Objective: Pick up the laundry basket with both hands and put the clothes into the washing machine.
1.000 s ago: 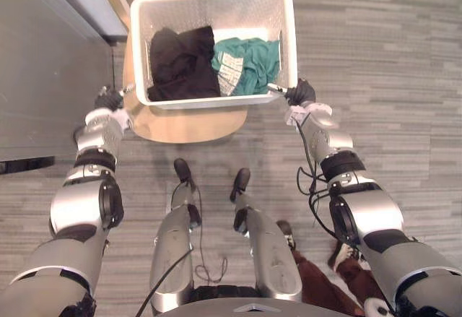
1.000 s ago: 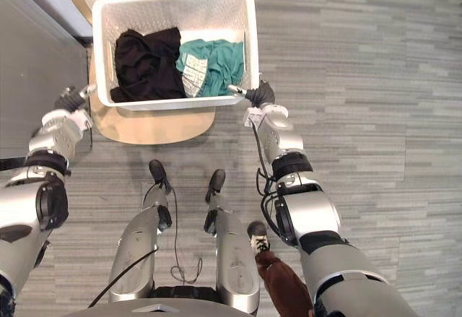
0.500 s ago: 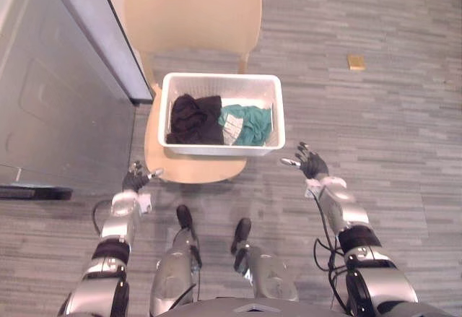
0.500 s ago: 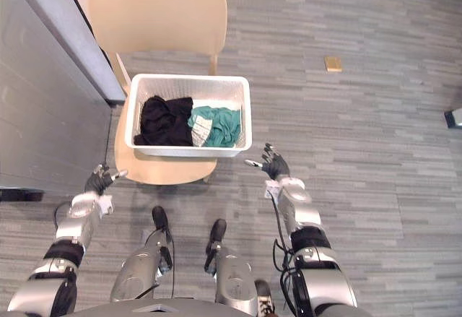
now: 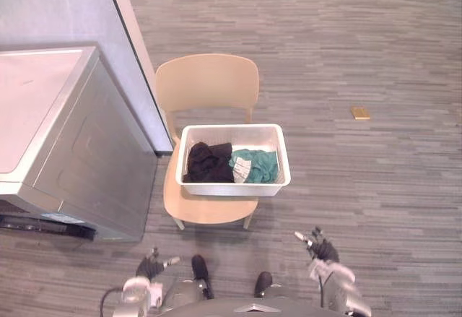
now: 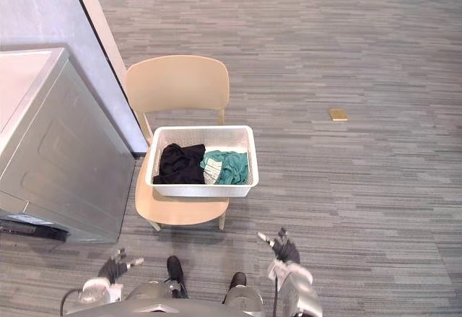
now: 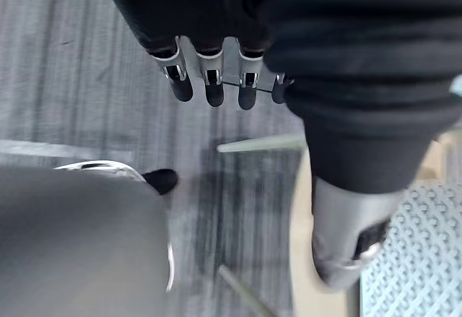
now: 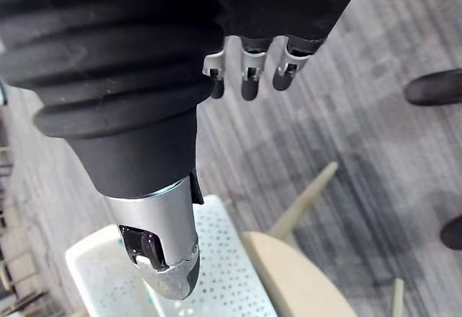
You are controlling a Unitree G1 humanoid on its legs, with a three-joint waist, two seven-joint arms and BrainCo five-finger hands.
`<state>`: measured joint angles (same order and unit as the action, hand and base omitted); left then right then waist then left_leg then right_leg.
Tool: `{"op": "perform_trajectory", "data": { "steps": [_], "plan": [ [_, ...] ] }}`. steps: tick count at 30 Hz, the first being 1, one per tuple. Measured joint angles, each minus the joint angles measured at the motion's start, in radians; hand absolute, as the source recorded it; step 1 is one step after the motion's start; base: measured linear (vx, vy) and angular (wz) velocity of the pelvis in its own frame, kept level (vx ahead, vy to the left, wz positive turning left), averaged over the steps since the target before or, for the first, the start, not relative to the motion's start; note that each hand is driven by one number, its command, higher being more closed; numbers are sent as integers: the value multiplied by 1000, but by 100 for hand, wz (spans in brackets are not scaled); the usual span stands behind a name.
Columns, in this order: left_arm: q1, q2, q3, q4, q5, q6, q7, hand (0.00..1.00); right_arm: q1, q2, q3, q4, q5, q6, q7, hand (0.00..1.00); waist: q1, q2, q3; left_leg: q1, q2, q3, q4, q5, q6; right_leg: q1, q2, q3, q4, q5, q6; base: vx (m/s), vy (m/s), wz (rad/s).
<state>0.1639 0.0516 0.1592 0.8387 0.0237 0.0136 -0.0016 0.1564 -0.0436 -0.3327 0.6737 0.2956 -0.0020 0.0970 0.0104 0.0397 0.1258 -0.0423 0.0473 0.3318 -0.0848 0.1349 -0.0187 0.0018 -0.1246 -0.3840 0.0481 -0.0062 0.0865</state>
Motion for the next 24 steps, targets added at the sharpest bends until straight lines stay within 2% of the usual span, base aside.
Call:
{"op": "perform_trajectory", "data": {
  "steps": [1, 3, 6, 8, 11, 12, 20, 24],
  "plan": [
    [0, -2, 38, 42, -3, -14, 16, 0, 20, 27, -16, 55, -21, -27, -23, 0, -2, -1, -3, 11, 0, 4, 0, -3, -1, 10, 0, 4, -4, 0, 0, 25, 0, -7],
    [4, -8, 77, 91, -47, -26, 40, 0, 35, 42, -37, 113, -11, -51, -37, 0, -5, -4, -13, 14, -1, 8, -1, -7, -3, 14, 0, 10, -10, 0, 0, 19, 6, -7],
    [10, -24, 154, 159, -103, -36, 77, 0, 33, 39, -126, 259, 73, -89, -42, 0, -7, -7, -20, 18, -4, 9, -1, -14, 3, 27, 2, 14, -27, 1, 2, 28, 11, 0],
    [21, -23, 173, 180, -109, -37, 84, 0, 42, 34, -151, 336, 80, -85, -46, 0, -5, -17, -20, 25, -6, 5, -1, -16, 3, 38, 3, 14, -33, 0, 3, 22, 10, 6],
    [23, -23, 190, 197, -110, -37, 83, 0, 40, 31, -146, 362, 93, -81, -49, 0, -10, -23, -23, 24, -7, 5, -1, -16, 3, 38, 3, 15, -34, 0, 3, 0, 0, 0],
    [14, -12, 184, 243, -120, -58, 62, 0, -6, -6, -74, 442, 93, -61, -53, 0, -10, -41, -34, 64, -34, -2, -1, -62, 1, 85, -11, 20, -56, -16, 11, 0, 0, 0],
    [11, -12, 182, 243, -120, -58, 62, 0, -10, -6, -74, 442, 114, -62, -55, 0, -10, -36, -28, 85, -34, 1, -2, -65, 1, 105, -11, 21, -57, -19, 11, -1, 0, -1],
    [10, -14, 181, 243, -119, -59, 63, 0, -27, -5, -74, 442, 193, -62, -58, 0, -9, -32, -27, 97, -28, 22, -2, -67, -2, 107, -8, 39, -52, -21, 9, -4, -2, -11]
  ]
}}
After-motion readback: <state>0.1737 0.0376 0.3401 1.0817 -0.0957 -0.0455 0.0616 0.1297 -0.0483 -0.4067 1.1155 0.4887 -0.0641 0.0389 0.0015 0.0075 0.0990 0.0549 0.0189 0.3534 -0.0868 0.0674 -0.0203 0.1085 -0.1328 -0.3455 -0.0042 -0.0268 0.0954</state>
